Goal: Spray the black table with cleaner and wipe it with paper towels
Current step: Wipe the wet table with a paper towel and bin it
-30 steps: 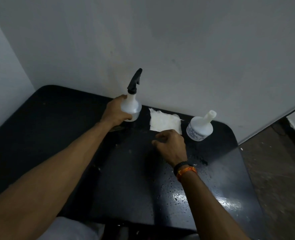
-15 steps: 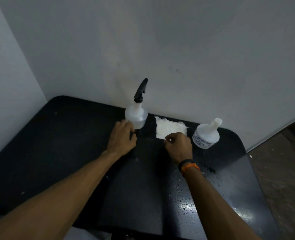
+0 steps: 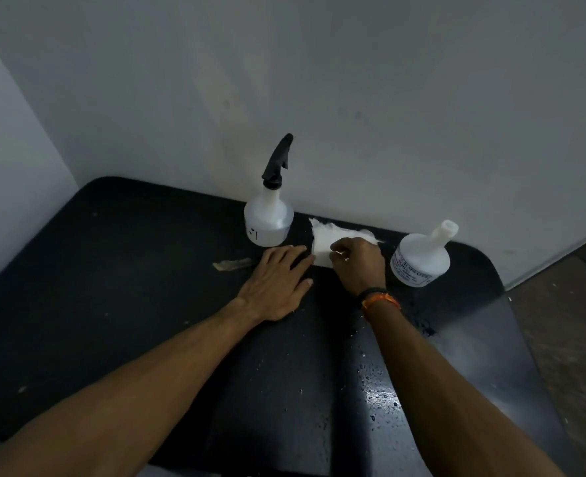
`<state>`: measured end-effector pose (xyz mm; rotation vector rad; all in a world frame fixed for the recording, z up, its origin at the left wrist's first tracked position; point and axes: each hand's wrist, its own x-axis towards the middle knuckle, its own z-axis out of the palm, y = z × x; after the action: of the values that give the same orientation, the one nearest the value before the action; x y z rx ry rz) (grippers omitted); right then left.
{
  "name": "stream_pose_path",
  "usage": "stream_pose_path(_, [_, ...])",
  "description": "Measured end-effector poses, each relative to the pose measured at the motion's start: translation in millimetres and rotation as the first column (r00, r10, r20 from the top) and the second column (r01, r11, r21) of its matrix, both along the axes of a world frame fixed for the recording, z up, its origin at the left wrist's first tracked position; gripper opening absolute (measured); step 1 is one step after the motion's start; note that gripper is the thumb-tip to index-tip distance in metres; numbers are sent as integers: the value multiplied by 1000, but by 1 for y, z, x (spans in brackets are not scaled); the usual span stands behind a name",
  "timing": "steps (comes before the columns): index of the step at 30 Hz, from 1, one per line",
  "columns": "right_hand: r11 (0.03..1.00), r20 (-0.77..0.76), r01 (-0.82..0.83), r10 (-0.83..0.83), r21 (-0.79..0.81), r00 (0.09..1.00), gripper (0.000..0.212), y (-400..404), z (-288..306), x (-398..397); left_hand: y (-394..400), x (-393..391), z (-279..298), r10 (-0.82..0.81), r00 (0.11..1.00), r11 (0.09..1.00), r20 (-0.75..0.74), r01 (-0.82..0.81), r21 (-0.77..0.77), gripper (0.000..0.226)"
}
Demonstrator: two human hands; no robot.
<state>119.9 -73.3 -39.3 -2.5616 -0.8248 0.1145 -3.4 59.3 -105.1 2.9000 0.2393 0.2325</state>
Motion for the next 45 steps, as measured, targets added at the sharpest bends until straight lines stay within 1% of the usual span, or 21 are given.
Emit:
stream_pose_path(3, [997, -30, -68, 67, -42, 997, 29, 8, -4, 2, 1, -1, 0, -2, 1000, 1000, 10, 1, 21, 57])
stream_pose_path(5, [994, 6, -90, 90, -65, 996, 26, 10, -9, 2, 1, -2, 0, 2, 1000, 999, 9, -2, 36, 57])
stream_pose_path(8, [997, 67, -57, 60, -51, 996, 19, 12, -15, 3, -1, -2, 2, 8, 1000, 999, 13, -8, 41, 57])
stream_pose_path(11, [1000, 80, 7, -5, -24, 997, 22, 17, -18, 5, -1, -3, 6, 8, 1000, 999, 13, -9, 51, 58])
stream_pose_path(14, [999, 47, 37, -38, 17, 998, 24, 20, -21, 7, -2, -4, 7, 5, 1000, 998, 11, -5, 64, 58])
stream_pose_path(18, [999, 17, -9, 8, 48, 1000, 18, 19, -25, 9, -3, -3, 8, 6, 1000, 998, 0, -6, 56, 59])
stream_pose_path(21, [998, -6, -16, 17, 67, 1000, 17, 20, -27, 9, -2, -4, 7, 12, 1000, 998, -7, -11, 57, 60])
stream_pose_path(24, [995, -17, 43, -42, 89, 999, 15, 23, -30, 11, -2, -4, 7, 15, 1000, 997, -3, -14, 77, 61])
stream_pose_path(27, [975, -103, 153, -138, 158, 985, 19, 23, -29, 14, -3, -3, 6, 9, 1000, 996, 1, -9, 88, 61])
stream_pose_path(29, [966, -161, 181, -152, 187, 975, 18, 21, -28, 16, -4, -2, 5, 10, 1000, 996, -5, -10, 93, 62])
stream_pose_path(31, [978, -143, 133, -111, 158, 983, 21, 20, -26, 17, -4, -2, 4, 16, 1000, 996, -7, -15, 93, 62])
stream_pose_path(34, [993, -106, 13, 0, 117, 994, 20, 19, -26, 16, -3, -2, 4, 17, 1000, 997, -7, -16, 77, 63])
stream_pose_path(37, [996, -75, -37, 43, 84, 996, 14, 20, -28, 17, -2, -2, 5, 18, 1000, 997, -8, -17, 76, 63])
stream_pose_path(41, [996, -88, -20, 27, 81, 996, 14, 21, -27, 17, -2, -3, 5, 18, 1000, 996, -7, -17, 87, 63])
stream_pose_path(45, [988, -169, 69, -45, 141, 985, 14, 18, -25, 18, -3, -2, 6, 17, 1000, 996, -13, -16, 84, 63])
